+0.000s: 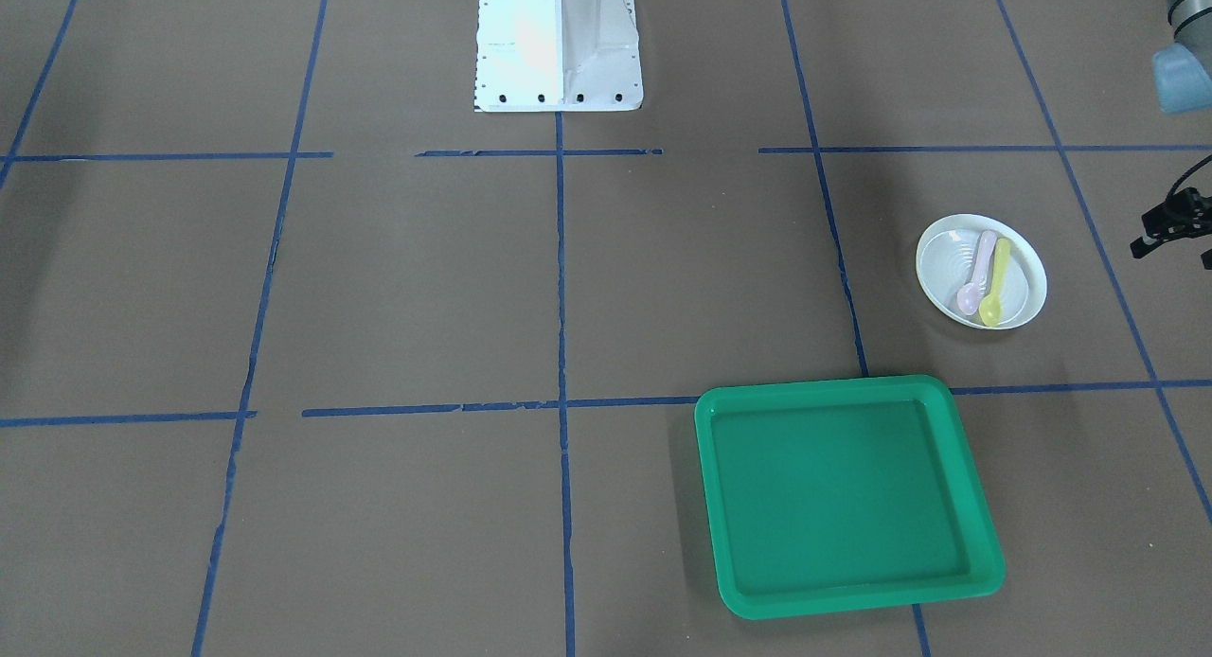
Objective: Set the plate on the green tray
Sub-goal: 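Move the left gripper down toward the rim of the white plate, then grasp the white plate rim with the left gripper and lift it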
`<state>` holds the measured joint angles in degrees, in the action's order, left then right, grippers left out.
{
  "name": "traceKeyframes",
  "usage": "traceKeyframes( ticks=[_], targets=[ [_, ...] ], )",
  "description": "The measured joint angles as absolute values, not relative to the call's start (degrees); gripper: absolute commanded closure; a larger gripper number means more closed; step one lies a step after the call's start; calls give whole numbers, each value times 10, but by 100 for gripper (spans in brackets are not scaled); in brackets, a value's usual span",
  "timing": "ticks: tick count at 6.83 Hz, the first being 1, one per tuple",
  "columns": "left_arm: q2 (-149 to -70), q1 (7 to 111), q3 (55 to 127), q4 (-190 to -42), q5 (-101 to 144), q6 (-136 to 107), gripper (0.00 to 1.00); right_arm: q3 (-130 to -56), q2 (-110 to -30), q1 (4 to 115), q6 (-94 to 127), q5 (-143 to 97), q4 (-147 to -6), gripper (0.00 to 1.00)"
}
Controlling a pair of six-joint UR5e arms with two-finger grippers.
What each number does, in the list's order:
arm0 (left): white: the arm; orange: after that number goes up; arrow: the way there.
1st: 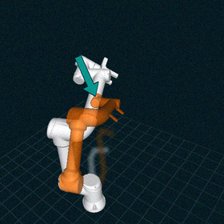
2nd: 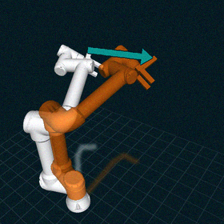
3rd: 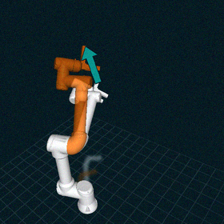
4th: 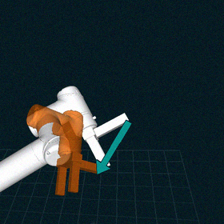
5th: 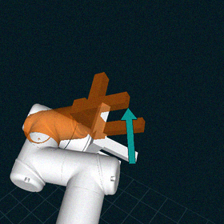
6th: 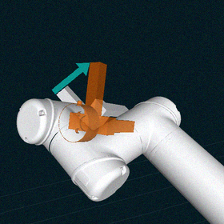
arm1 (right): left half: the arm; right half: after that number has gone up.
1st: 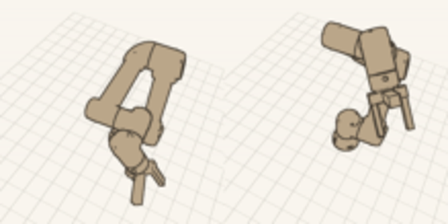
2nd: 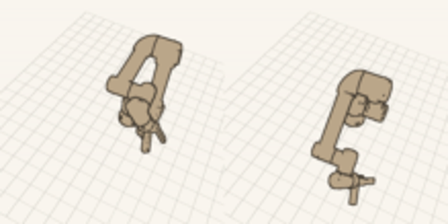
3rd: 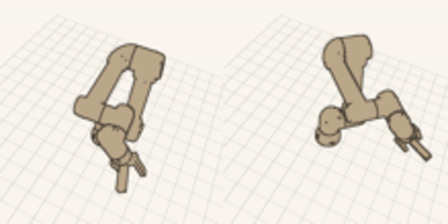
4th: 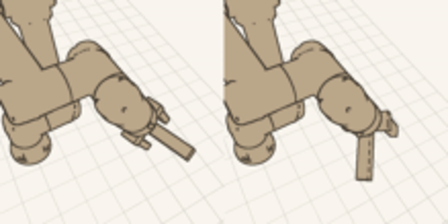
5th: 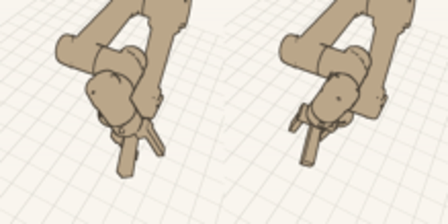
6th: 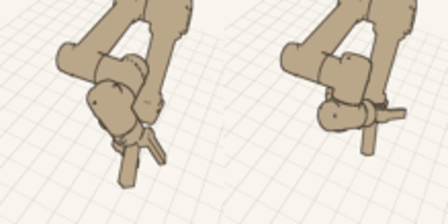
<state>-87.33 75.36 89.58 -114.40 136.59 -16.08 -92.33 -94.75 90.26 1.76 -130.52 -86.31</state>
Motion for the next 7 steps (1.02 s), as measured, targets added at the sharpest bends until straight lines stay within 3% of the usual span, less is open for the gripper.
traceKeyframes(
  ticks=[5,6,7],
  targets=[
    [-880,635,801,-1351,1303,-350,0,-924,-947,903,18,-1305,-863,0],
    [-880,620,799,-1355,1302,-352,12,-924,-947,903,18,-1305,-863,0],
    [-881,608,798,-1357,1302,-352,31,-924,-947,903,18,-1305,-863,0]
  ],
)
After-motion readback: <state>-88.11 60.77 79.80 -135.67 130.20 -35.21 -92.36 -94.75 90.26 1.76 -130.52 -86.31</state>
